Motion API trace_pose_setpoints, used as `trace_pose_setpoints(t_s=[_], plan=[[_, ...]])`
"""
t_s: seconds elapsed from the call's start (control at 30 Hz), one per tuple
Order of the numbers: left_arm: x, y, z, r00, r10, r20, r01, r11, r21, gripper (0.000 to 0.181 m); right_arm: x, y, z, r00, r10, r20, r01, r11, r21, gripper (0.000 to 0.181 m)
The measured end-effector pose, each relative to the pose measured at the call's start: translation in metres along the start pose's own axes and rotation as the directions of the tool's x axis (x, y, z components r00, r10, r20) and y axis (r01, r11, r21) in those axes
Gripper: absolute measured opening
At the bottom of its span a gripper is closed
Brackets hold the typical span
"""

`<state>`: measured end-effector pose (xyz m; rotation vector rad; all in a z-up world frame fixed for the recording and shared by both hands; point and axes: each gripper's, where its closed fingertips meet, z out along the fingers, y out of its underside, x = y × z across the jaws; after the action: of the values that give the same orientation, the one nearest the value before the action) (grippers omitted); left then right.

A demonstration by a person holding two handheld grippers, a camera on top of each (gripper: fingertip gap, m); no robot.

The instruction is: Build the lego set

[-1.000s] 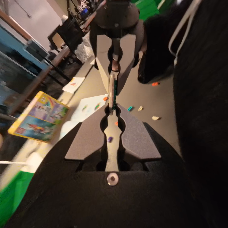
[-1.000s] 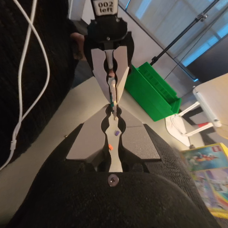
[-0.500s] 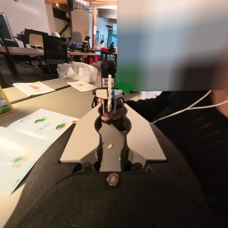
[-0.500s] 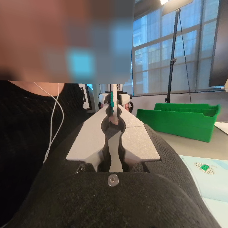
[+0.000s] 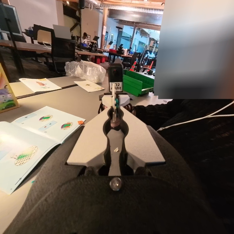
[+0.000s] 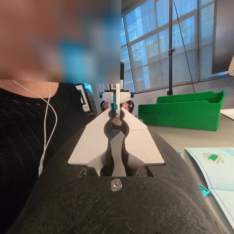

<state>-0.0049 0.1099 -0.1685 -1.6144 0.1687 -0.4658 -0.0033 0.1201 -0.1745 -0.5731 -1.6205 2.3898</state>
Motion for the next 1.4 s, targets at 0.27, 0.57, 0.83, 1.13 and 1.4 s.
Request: trace_pose_setpoints(t_s=[0.27,0.57,0.83,1.13,1.4], plan=[[-0.005,0.024,0.001,0.998,-0.053,-0.032,0.05,0.995,-0.082,0.028,0.011,0.024,-0.002,0.996,-0.021,-0.092,-0.008,0.952,-0.306,0.006],[0.0,0.034,-0.005,0.987,-0.145,-0.072,0.148,0.988,0.047,0.007,0.005,0.03,0.004,0.951,0.118,-0.284,-0.203,0.936,-0.289,0.023],[0.012,0.034,-0.011,0.899,-0.372,-0.23,0.412,0.897,0.16,0.007,-0.01,0.03,0.008,0.907,0.251,-0.339,-0.298,0.95,-0.095,0.006],[0.014,0.062,-0.014,0.862,-0.443,-0.247,0.443,0.895,-0.059,0.026,-0.004,0.031,0.013,0.849,0.314,-0.425,-0.405,0.903,-0.142,0.006],[0.01,0.067,-0.017,0.74,-0.599,-0.306,0.57,0.8,-0.185,0.024,0.008,0.052,0.014,0.731,0.567,-0.379,-0.649,0.749,-0.133,0.006]])
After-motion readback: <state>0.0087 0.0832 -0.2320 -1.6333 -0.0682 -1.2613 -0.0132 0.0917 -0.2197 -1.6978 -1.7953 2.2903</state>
